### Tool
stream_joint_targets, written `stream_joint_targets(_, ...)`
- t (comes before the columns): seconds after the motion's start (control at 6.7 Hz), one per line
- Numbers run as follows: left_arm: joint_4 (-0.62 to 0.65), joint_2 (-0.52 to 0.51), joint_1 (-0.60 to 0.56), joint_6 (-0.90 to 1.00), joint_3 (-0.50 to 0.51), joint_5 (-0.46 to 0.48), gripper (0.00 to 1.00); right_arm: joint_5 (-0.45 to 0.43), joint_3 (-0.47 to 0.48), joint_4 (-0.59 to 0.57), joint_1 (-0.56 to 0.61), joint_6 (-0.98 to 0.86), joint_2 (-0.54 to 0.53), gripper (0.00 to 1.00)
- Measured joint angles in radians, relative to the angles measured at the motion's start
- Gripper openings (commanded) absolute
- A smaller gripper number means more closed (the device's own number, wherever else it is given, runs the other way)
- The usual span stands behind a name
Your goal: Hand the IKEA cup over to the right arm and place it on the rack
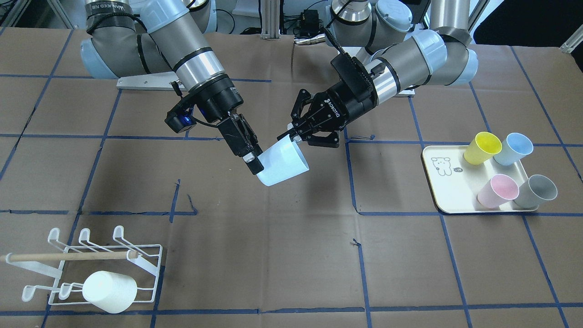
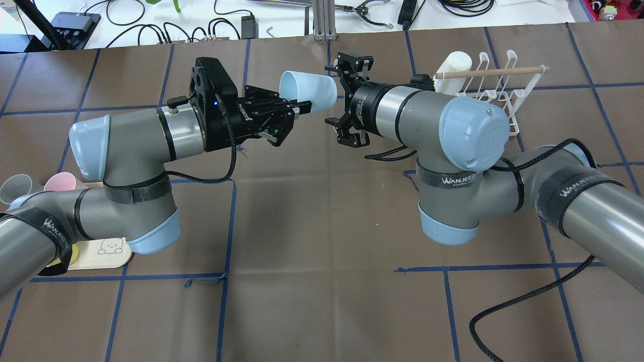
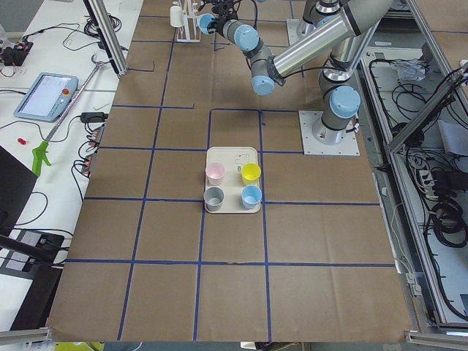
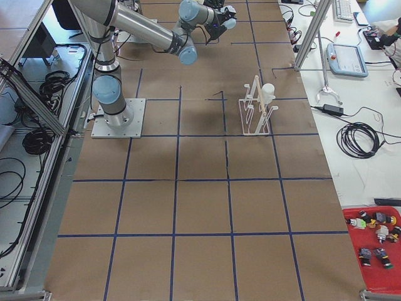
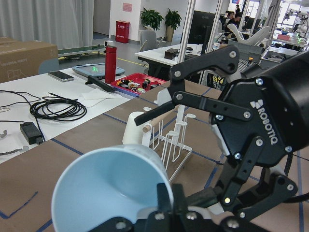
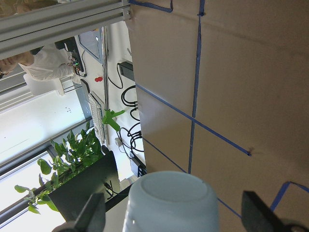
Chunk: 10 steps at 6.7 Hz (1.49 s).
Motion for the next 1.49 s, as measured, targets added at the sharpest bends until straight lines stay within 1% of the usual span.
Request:
stream_joint_targets(0.3, 0.0, 0.001, -0.001, -0.005, 0.0, 0.0, 0.04, -0.011, -0.035, 0.0, 0.012, 0.001, 0.031, 0.98)
stream_joint_targets(0.6, 0.0, 0.001, -0.001, -0.007, 0.0, 0.0, 0.04, -0.012, -0.04, 0.0, 0.029, 0.004, 0.04, 0.97)
stream_joint_targets(0.75, 0.0, 0.001, -0.001, -0.008, 0.0, 0.0, 0.04, -0.011, -0.041, -0.001, 0.033, 0.005, 0.04, 0.94)
stream_joint_targets(1.04, 0.0, 0.001, -0.001, -0.011, 0.0, 0.0, 0.04, -0.002, -0.041, -0.005, 0.037, 0.004, 0.041, 0.68)
stream_joint_targets(1.19, 0.001, 0.001, -0.001, -0.012, 0.0, 0.001, 0.06, 0.004, -0.041, -0.008, 0.038, 0.003, 0.042, 0.59)
stream_joint_targets(1.34, 0.002, 0.001, -0.001, -0.013, 0.0, 0.001, 0.12, 0.007, -0.041, -0.009, 0.038, 0.001, 0.042, 0.51)
stream_joint_targets(1.49, 0.002, 0.001, -0.001, -0.013, 0.0, 0.002, 0.32, 0.009, -0.041, -0.011, 0.038, -0.003, 0.042, 0.46)
